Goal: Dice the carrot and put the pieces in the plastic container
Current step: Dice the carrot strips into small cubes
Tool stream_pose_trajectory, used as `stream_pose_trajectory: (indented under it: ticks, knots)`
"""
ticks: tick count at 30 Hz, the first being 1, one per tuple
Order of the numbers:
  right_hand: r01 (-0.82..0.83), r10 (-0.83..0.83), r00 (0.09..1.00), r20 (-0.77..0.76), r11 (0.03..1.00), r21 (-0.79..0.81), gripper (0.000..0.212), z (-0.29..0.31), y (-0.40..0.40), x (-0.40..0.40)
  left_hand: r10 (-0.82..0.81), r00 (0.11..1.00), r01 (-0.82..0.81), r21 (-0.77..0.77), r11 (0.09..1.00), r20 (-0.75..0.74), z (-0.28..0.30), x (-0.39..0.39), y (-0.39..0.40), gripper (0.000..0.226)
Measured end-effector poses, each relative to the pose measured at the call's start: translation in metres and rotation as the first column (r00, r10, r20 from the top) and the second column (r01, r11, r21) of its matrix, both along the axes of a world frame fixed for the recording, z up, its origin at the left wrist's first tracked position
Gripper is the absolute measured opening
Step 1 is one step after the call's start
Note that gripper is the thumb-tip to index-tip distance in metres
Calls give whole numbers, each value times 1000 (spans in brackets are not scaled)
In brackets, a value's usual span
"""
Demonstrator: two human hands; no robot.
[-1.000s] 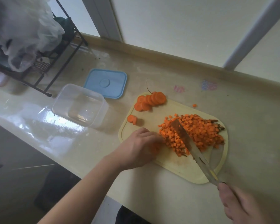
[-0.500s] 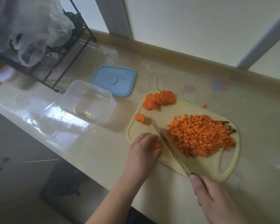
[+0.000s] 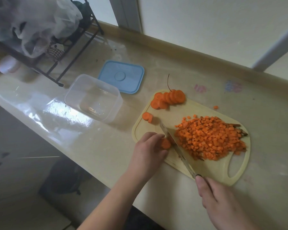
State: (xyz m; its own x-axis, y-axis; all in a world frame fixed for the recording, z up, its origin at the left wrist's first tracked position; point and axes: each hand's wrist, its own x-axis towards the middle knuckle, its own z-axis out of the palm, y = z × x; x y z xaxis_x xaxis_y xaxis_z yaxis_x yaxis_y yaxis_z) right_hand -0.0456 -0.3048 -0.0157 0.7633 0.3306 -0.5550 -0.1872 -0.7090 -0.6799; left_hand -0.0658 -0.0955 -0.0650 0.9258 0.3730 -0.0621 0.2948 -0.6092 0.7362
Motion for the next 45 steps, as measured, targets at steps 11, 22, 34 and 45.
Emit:
stream_pose_trajectory:
  ticks: [11,22,34,45]
  knots:
    - [-65,64,997,46,998,20,55,2,2,2,79,997,-79,-21,997,5,-6,3,-19,34]
    - [-52,52,996,74,999,3,82,0,-15,7,-53,995,54,12,998,-84,1,11,-11,37]
    - [-91,91,996,20,995,-29,51,19,-23,9,-287,922,191,339,921,261,-13,-1,-2,20]
    - [-124,136,987,84,983,-138,107,7,-31,0,-438,843,351,297,888,314,-35,2,5,17]
